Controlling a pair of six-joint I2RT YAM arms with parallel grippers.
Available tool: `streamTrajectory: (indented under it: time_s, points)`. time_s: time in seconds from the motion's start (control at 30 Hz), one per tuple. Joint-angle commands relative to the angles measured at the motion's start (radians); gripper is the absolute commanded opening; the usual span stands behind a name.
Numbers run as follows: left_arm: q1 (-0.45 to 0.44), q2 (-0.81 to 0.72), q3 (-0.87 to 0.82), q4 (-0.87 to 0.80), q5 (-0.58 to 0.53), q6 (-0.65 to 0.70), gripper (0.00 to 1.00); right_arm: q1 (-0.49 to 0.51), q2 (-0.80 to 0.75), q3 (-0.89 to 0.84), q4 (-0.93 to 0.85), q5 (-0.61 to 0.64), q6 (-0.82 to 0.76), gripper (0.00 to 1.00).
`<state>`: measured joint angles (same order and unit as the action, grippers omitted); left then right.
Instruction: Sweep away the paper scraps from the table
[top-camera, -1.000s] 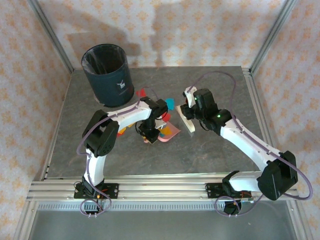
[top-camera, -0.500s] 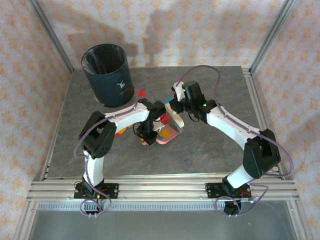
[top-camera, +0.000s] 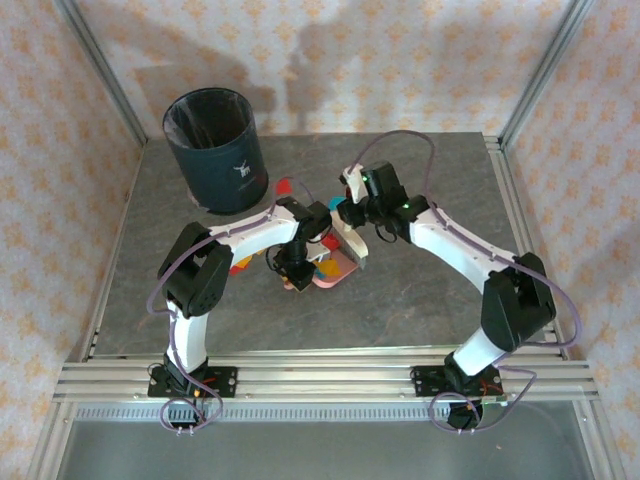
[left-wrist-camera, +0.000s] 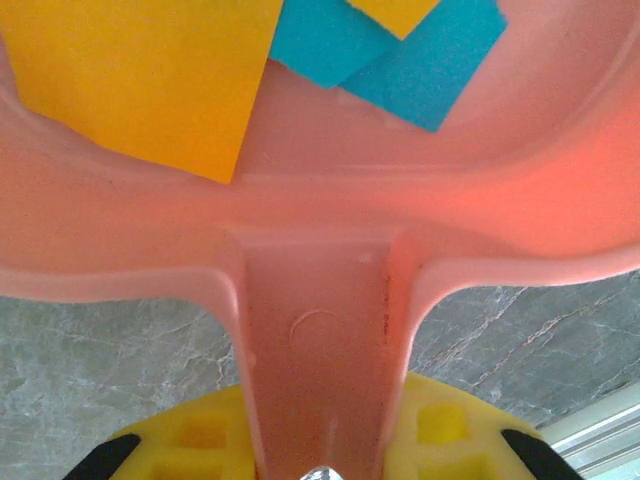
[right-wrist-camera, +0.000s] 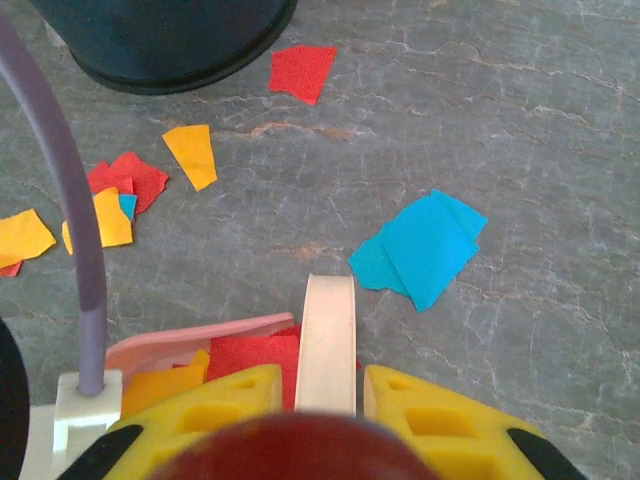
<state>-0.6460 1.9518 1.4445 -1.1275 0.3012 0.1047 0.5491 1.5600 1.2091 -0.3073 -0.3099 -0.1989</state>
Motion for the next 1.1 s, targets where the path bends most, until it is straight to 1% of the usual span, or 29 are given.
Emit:
streamTrajectory:
  time_s: [0.0, 0.23, 0.37, 0.5, 0.7, 0.77, 0.9, 1.07]
  points:
    - [0.008, -0.024, 0.015, -0.013, -0.042, -0.005, 0.0, 0.005, -0.079, -0.032, -0.069, 0.023, -0.01, 0.0]
    - [0.005, -0.024, 0.02, -0.019, 0.018, 0.021, 0.0, 0.006, -0.175, -0.09, -0.037, 0.002, 0.024, 0.0]
    - [-0.001, -0.005, 0.033, -0.041, 0.073, 0.047, 0.0, 0.006, -0.215, -0.122, 0.025, 0.035, 0.047, 0.0]
    - [-0.013, 0.017, 0.046, -0.064, 0.107, 0.073, 0.0, 0.006, -0.239, -0.164, 0.086, 0.135, 0.059, 0.0]
    - [-0.018, 0.028, 0.059, -0.055, 0.104, 0.07, 0.0, 0.006, -0.237, -0.197, 0.12, 0.304, 0.061, 0.0]
    - [-0.018, 0.032, 0.065, -0.052, 0.105, 0.07, 0.0, 0.007, -0.226, -0.198, 0.117, 0.328, 0.044, 0.0]
    - [-0.018, 0.052, 0.079, -0.06, 0.098, 0.067, 0.0, 0.006, -0.198, -0.192, 0.084, 0.302, 0.014, 0.0]
    - [-0.021, 0.07, 0.087, -0.065, 0.09, 0.067, 0.0, 0.008, -0.192, -0.21, 0.065, 0.169, 0.002, 0.0]
